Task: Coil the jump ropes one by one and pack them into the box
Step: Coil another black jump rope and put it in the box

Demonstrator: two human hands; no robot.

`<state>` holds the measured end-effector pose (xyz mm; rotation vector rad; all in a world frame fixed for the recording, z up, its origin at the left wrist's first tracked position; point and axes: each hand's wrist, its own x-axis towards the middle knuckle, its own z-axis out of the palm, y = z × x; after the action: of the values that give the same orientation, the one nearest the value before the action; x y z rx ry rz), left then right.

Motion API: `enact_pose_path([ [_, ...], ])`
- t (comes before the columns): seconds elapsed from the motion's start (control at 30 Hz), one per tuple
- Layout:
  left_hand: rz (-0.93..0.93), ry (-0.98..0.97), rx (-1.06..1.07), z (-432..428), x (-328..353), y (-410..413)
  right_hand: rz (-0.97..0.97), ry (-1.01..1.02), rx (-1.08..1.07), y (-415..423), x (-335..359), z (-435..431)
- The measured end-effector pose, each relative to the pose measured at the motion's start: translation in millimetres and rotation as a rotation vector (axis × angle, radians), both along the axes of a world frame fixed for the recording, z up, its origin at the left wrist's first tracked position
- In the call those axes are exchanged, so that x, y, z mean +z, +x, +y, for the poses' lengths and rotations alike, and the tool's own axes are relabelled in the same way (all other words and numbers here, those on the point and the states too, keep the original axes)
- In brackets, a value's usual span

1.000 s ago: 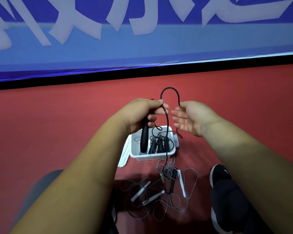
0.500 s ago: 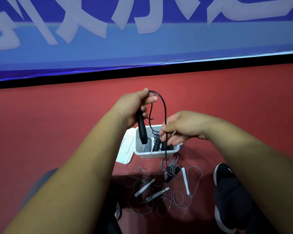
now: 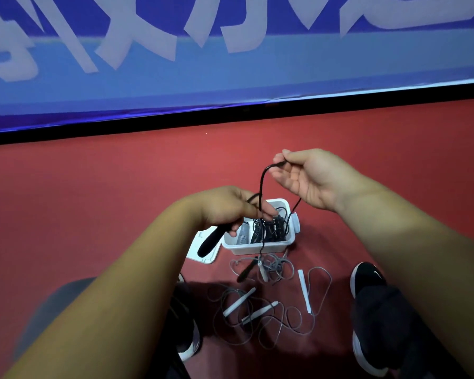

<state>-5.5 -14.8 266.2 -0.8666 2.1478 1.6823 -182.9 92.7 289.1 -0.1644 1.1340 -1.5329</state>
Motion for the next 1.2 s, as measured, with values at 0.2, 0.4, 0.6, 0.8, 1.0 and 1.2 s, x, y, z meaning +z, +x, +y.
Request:
enact_pose_path([
  [0.2, 0.085, 0.039, 0.043, 0.1, 4.3, -1.5, -0.077, -0.012, -0.159, -3.9, -10.5, -7.5],
  [0.4, 0.259, 0.219, 0.231, -1.9, 14.5, -6.6, 0.188, 0.362, 0.125, -10.4, -30.9, -4.0],
  [0.6, 0.343, 0.270, 0.414, -4.5, 20.5, -8.2, 0.770, 0.521, 0.835, 2.9, -54.6, 7.1],
  [0.8, 0.349, 0.232, 0.571, -12.9, 14.3, -8.7, 0.802, 0.391, 0.876, 7.7, -55.4, 9.8],
  [1.0, 0.147, 0.165, 0.498, -18.2, 7.6, -5.1, 0.622, 0.250, 0.740, 7.1, -32.3, 10.0],
  [1.2, -0.058, -0.035, 0.136, -11.3, -4.1, 0.0, 0.235, 0.099, 0.402, 0.8, -13.9, 6.7],
])
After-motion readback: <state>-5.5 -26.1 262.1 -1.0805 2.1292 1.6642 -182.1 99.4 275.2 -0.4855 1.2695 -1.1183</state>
